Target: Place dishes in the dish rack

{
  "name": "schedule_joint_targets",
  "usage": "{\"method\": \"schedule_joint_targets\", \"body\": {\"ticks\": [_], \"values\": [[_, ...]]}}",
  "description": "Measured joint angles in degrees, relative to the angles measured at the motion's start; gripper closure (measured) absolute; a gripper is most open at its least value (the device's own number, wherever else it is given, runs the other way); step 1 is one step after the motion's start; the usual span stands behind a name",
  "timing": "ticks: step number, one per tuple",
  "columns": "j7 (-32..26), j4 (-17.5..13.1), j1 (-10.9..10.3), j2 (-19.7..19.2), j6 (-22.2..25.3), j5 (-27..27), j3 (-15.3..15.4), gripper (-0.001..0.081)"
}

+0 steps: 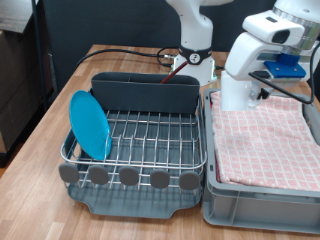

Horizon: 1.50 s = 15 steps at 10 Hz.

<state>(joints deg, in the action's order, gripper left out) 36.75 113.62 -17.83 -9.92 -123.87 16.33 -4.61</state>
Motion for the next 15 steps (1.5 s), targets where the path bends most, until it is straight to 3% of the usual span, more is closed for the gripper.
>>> {"method": "schedule_joint_targets", "body": {"ticks": [2, 9, 15], "values": [[-1.32, -3.77, 1.12, -2.84, -0.28, -2.31, -0.73, 0.0734], [3.84, -4.45, 1.11, -3.26, -1.04, -2.44, -2.92, 0.0734], [0.61, -12.11, 2.53, -9.26, -0.37, -5.23, -4.59, 0.0734]]}}
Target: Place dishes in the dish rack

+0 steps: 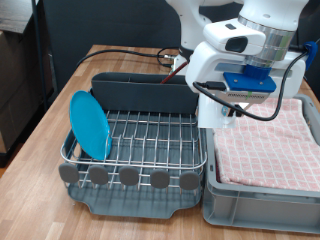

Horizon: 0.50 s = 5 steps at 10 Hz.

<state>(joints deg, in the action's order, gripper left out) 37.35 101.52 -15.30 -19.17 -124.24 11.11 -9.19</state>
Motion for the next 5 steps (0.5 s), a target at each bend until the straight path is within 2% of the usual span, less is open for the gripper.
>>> {"method": "schedule_joint_targets", "body": {"ticks": [5], "values": [[-0.94, -6.18, 1.41, -6.31, 1.85, -2.02, -0.73, 0.0734]]}}
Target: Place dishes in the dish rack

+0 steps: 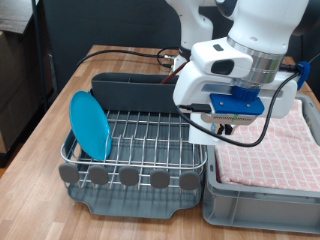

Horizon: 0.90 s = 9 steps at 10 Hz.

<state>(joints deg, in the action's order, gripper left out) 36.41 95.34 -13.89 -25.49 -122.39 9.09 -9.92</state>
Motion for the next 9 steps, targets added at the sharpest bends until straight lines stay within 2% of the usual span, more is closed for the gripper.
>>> {"method": "schedule_joint_targets", "body": {"ticks": [9], "values": [[-4.20, -8.36, 3.11, -9.45, -1.11, -3.02, 0.28, 0.0734]]}}
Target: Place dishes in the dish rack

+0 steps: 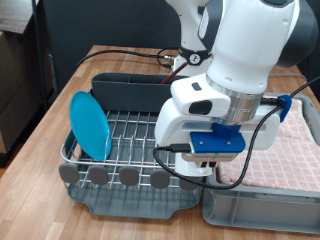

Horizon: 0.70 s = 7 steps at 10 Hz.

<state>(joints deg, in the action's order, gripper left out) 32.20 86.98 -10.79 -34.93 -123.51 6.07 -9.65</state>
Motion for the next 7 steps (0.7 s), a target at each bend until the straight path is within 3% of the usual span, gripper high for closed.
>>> {"method": "schedule_joint_targets", "body": {"ticks": [4, 7], "values": [[-0.09, -5.43, 0.11, -4.87, 4.61, -0.19, -0.10, 0.0734], [-0.09, -7.84, 0.15, -7.26, 5.56, -0.62, -0.09, 0.0734]]}}
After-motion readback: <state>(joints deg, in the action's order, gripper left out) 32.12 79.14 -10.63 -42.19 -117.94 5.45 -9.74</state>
